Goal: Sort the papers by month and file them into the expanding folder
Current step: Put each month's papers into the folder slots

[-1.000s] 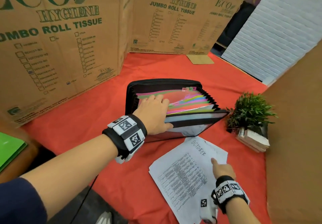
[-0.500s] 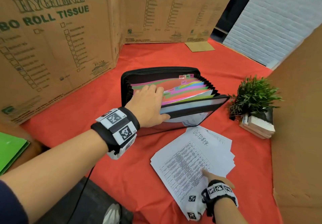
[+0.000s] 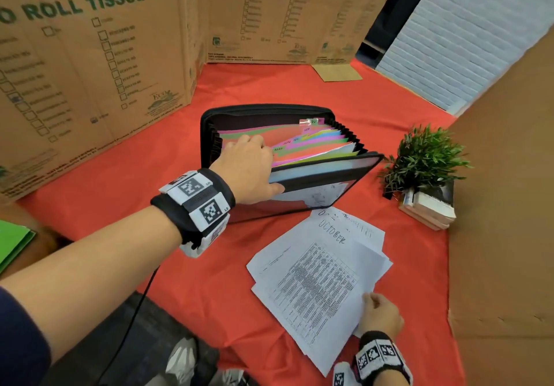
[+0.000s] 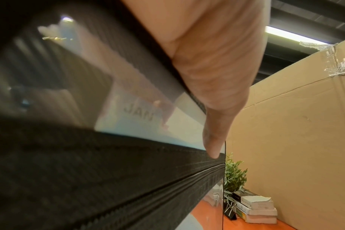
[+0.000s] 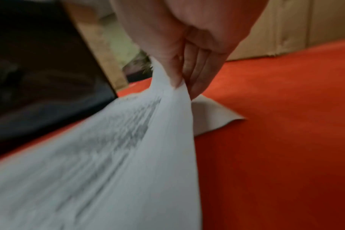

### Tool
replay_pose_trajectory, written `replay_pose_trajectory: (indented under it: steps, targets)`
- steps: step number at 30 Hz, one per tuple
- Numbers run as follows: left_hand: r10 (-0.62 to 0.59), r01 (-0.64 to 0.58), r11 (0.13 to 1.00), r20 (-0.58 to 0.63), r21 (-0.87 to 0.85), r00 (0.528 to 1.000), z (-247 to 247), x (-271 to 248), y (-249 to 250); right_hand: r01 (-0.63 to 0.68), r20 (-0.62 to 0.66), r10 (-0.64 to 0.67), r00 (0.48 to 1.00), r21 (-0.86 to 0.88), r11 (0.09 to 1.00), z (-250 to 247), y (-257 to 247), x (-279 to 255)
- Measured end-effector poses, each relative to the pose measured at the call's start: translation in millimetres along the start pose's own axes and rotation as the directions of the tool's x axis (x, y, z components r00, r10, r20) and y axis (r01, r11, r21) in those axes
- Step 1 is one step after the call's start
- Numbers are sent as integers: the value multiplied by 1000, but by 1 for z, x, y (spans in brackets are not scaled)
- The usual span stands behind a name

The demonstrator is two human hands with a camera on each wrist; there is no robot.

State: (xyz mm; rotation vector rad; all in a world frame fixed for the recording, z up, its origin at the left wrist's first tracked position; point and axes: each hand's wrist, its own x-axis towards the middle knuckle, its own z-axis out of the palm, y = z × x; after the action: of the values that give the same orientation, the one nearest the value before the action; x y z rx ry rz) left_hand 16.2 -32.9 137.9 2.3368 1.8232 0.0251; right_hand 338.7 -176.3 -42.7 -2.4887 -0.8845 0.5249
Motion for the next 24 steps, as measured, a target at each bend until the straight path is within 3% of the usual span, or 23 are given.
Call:
replay_pose_trajectory:
  steps: [3,6,10,12,14,17,20,22,24]
  targets:
    - [-4,4,1000,7,5,1000,0,1,0,21,-77,-31,997,-124,992,-12,8,-10]
    - [-8,8,1000,14,6,1000,-1,0,0,28,-79,-32,996,-47,998,-16,8,-10]
    - [-12,12,1000,23,-2,1000,-1,1,0,-110,65,101,993,160,981,-9,0,1]
    - [-16,16,1000,28,-4,999,-2,0,0,-222,206,170,964,261,940,-3,-2,9]
    - [-19,19,1000,34,2,999,-2,0,0,-317,335,217,917,281,906,5,-5,18]
    - [-25,24,1000,37,11,999,-3,0,1,-364,410,242,880,251,897,18,-2,37]
    - [-29,29,1000,39,3,999,-2,-1,2,-311,339,231,912,203,928,15,-13,45]
    - [-31,31,1000,38,3,999,-2,-2,2,-193,215,186,959,12,981,8,-23,51]
    - [-33,33,999,33,7,999,-2,-2,2,-26,154,62,986,-226,974,3,-35,57]
